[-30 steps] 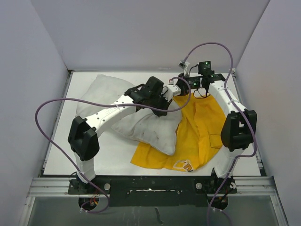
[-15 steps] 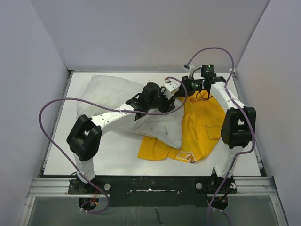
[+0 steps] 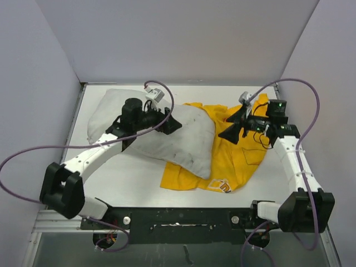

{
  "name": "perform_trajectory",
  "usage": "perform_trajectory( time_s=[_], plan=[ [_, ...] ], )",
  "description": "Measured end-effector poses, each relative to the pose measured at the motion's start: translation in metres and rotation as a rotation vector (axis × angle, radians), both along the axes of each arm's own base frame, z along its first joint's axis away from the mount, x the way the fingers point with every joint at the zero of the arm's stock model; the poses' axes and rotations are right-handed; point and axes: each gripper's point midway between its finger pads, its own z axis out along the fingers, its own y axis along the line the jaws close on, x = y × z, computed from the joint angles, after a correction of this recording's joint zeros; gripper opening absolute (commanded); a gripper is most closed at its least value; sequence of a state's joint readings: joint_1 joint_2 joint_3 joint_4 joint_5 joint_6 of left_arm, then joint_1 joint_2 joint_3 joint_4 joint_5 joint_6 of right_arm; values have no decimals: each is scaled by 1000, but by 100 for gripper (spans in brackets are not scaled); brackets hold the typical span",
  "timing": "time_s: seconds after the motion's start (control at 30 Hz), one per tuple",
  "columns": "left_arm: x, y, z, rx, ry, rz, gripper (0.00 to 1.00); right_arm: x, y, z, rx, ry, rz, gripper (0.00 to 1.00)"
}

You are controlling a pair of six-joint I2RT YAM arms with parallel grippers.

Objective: Put the pillow into the pillowcase
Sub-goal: Stuff the pillow into the pillowcase.

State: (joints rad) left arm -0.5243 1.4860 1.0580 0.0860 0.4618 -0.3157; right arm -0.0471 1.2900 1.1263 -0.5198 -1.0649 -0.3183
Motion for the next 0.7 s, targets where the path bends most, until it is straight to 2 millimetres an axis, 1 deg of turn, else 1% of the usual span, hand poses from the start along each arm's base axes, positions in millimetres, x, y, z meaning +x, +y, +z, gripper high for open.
perform_trajectory(
  time_s=[0.03,0.07,0.1,0.13,0.2,0.23,0.3,0.37,0.43,0.47,0.5,0.53,0.57,0.6,0.7],
  plan=[
    [-5,8,11,-28,-3,13,80,-11,3,-6,9,-3,21,99],
    [-12,12,19,-49,-3,15,80,-22,8,-13,25,1,47,100],
    [-22,14,26,-68,-7,5,81,-30,12,-23,40,17,61,100],
    [-36,12,33,-84,-13,-14,81,-33,14,-33,50,34,64,98],
    [-60,4,40,-85,-37,-56,82,-35,14,-62,58,114,45,94],
    [-76,-2,41,-68,-63,-81,83,-36,13,-78,57,160,25,89],
    [-115,-20,40,-18,-146,-159,85,-36,9,-109,47,264,-35,82],
    [-161,-38,36,30,-258,-264,92,-35,7,-126,34,326,-87,73],
    [-198,-45,20,101,-395,-355,97,-27,2,-136,20,359,-148,64],
    [-209,-46,9,142,-453,-388,98,-22,0,-138,17,365,-173,61],
    [-215,-45,-2,184,-500,-410,98,-18,-2,-141,14,375,-197,57],
    [-218,-44,-19,250,-552,-433,98,-15,-4,-145,10,392,-222,55],
    [-216,-43,-30,301,-580,-445,98,-12,-6,-150,4,413,-246,54],
    [-211,-44,-40,353,-606,-451,98,-8,-8,-156,-2,437,-270,52],
    [-192,-48,-68,500,-682,-465,98,-1,-10,-174,-15,513,-321,52]
  ],
)
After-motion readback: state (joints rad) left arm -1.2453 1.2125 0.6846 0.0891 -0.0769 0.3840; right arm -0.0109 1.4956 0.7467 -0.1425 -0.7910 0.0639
